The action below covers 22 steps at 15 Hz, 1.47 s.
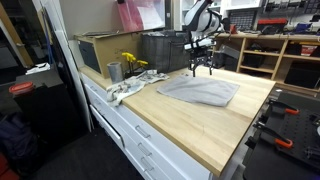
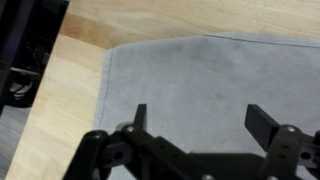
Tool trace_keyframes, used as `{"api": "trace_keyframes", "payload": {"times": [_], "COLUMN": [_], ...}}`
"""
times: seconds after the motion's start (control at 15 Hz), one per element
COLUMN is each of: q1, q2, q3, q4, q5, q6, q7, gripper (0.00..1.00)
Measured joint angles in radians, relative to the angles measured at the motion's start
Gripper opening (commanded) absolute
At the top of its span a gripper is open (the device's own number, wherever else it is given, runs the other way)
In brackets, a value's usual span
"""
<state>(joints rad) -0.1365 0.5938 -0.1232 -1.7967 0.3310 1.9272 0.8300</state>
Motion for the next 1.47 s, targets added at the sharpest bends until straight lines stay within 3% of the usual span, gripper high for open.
{"api": "trace_keyframes", "payload": {"times": [0.4,0.67,0.93,1.13,1.47], "q1": [-0.012,-0.013,-0.004,0.021,0.031], "q2": [-0.045,-0.071,-0.131,-0.196,-0.230], "q3": [-0.005,-0.005,-0.007,-0.007,-0.008], "q4": [-0.232,-0.342,-0.423,-0.469,-0.490], "q5": [0.039,0.028,-0.080,-0.168,-0.175], "q6": [-0.032,-0.030,-0.030,-0.026,-0.023], "q7": [-0.107,-0.321,-0.494,-0.528,-0.530], "gripper": [1.00,1.00,1.00,1.00,1.00]}}
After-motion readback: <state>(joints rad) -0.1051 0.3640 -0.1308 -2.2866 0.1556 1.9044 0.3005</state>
